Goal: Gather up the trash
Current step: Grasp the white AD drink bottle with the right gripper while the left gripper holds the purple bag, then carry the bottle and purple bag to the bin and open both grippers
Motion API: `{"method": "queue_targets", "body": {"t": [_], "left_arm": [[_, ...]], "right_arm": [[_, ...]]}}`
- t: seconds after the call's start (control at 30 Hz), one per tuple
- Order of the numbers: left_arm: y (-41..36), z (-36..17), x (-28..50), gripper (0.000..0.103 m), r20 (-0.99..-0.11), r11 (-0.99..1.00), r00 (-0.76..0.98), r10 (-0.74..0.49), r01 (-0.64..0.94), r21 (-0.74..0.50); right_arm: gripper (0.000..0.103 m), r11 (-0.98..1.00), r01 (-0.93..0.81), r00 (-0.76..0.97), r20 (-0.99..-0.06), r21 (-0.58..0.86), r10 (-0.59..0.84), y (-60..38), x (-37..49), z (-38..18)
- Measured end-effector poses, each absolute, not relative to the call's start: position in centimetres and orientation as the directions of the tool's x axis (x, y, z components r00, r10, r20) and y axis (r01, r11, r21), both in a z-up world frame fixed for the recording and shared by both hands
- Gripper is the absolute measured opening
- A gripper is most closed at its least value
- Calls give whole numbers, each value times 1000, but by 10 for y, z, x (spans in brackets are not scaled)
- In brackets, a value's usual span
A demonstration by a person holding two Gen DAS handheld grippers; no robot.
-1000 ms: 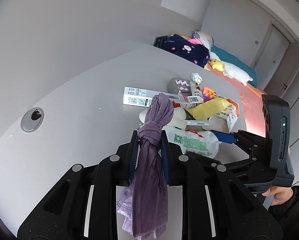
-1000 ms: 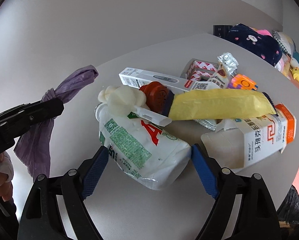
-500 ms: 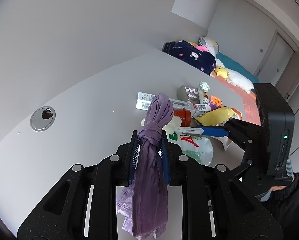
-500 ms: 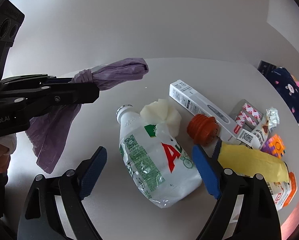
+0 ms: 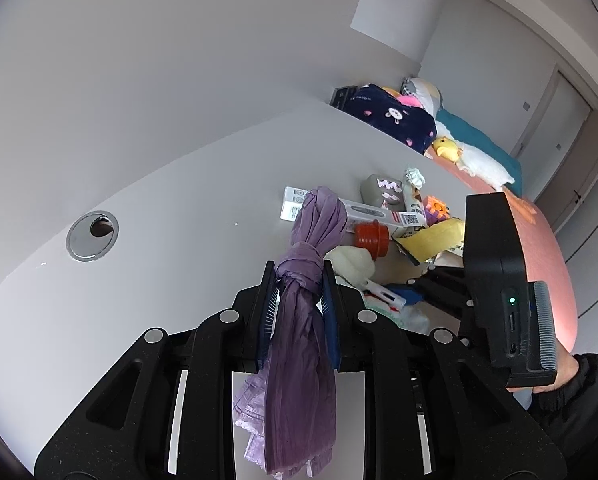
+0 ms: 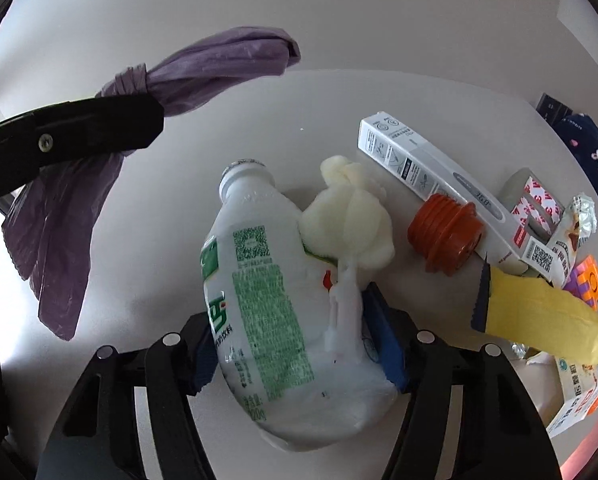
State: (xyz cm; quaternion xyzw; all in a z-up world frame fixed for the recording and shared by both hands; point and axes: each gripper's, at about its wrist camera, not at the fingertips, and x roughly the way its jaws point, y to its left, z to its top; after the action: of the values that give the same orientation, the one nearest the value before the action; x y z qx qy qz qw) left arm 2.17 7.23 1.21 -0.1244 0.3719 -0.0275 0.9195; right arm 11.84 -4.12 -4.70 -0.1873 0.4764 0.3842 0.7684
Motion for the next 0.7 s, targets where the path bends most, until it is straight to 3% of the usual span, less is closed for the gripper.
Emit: {"method": "queue_targets", "body": {"t": [0.37,0.5,0.7], "left_arm": [[59,19,16,21,-666,972,731,-148,-16,-233],[49,20,10,21,-663,973,731,-161,3,-232],[31,26,3,21,-664,975,728,-172,32,-218]], "right_arm": [[51,721,-635,278,-790,276,547,-90,93,-27],[32,725,-601,271,-768,335,580,-107,87,-23],[31,726,-571,306,-721,383,622,-121,77,-13]]}}
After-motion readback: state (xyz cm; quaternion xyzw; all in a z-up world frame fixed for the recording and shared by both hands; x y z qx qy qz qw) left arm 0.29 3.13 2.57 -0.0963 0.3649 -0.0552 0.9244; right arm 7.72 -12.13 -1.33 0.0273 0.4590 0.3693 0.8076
